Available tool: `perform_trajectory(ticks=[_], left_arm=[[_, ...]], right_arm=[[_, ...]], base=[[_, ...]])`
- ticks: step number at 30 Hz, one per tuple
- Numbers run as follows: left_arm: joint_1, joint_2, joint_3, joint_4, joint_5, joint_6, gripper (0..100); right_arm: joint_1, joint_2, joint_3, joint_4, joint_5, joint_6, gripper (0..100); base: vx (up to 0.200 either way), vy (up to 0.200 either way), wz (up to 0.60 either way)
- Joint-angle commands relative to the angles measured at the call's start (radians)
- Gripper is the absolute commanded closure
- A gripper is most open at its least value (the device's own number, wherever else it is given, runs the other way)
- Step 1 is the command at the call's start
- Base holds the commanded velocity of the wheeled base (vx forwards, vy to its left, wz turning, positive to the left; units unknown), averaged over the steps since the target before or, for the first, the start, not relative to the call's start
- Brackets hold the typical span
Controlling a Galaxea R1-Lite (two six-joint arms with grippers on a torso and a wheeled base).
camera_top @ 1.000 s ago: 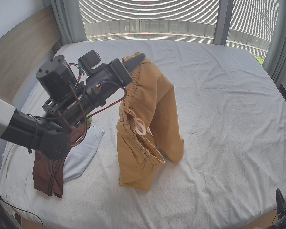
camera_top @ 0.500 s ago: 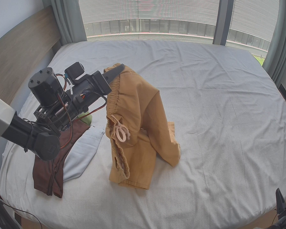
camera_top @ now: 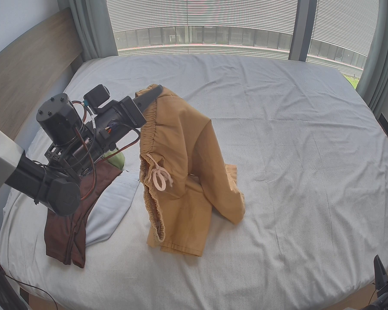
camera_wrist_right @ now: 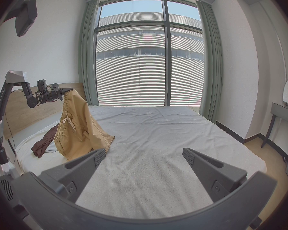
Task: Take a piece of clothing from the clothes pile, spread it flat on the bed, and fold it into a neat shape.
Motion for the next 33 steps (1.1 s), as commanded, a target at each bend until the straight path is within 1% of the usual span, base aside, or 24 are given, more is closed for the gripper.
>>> perform_trajectory(ticks=[1,8,9,10,11,13,15,16,17,20,22,23,25,29,30,31,33], left_arm=[[0.019,0.002,0.004,-0.019,-0.007,0.001,100],[0.032,-0.010,0.001,-0.034,-0.017,0.000,100],[0.032,-0.012,0.000,-0.034,-0.020,0.000,100],[0.031,-0.012,0.000,-0.036,-0.020,0.000,100],[0.032,-0.012,0.000,-0.036,-0.020,0.000,100],[0.031,-0.009,-0.009,-0.034,-0.021,-0.002,100],[0.031,-0.009,-0.013,-0.034,-0.020,-0.002,100],[0.029,-0.010,-0.014,-0.033,-0.020,-0.002,100],[0.031,-0.010,-0.017,-0.027,-0.020,-0.002,100],[0.031,-0.006,-0.029,-0.024,-0.020,0.000,100],[0.031,-0.004,-0.034,-0.022,-0.020,0.000,100],[0.031,-0.004,-0.034,-0.022,-0.020,0.000,100],[0.031,0.000,-0.036,-0.024,-0.020,-0.002,100],[0.031,0.008,-0.037,-0.024,-0.018,-0.002,100],[0.031,0.010,-0.037,-0.024,-0.018,-0.002,100],[0.034,0.019,-0.042,-0.020,-0.018,-0.002,100],[0.035,0.023,-0.045,-0.014,-0.018,-0.002,100]], right_arm=[[0.000,-0.016,0.018,0.000,0.001,0.000,0],[0.000,-0.016,0.018,-0.012,0.004,0.001,0],[0.000,-0.016,-0.002,-0.041,0.008,0.007,0],[-0.001,0.001,-0.084,-0.110,0.011,0.014,0],[0.000,0.028,-0.125,-0.130,0.014,0.014,0],[0.015,0.156,-0.205,-0.135,0.036,0.014,0],[0.063,0.243,-0.225,-0.138,0.061,0.026,0],[0.118,0.315,-0.234,-0.141,0.061,0.066,0],[0.167,0.383,-0.249,-0.144,0.067,0.132,0],[0.261,0.551,-0.327,-0.147,0.073,0.296,0],[0.305,0.657,-0.378,-0.159,0.079,0.343,0],[0.328,0.720,-0.398,-0.176,0.085,0.350,0],[0.345,0.815,-0.418,-0.230,0.103,0.351,0],[0.342,1.021,-0.439,-0.371,0.160,0.345,0],[0.342,1.035,-0.441,-0.380,0.163,0.343,0],[0.341,1.119,-0.458,-0.425,0.174,0.343,0],[0.342,1.214,-0.475,-0.471,0.177,0.343,0]], base=[[0.000,0.000,0.00],[0.000,0.000,0.00],[0.000,0.000,0.00],[0.000,0.000,0.00],[0.000,0.000,0.00],[0.000,0.000,0.00],[0.000,0.000,0.00],[0.000,0.000,0.00],[0.000,0.000,0.00],[0.000,0.000,0.00],[0.000,0.000,0.00],[0.000,0.000,0.00],[0.000,0.000,0.00],[0.000,0.000,0.00],[0.000,0.000,0.00],[0.000,0.000,0.00],[0.000,0.000,0.00]])
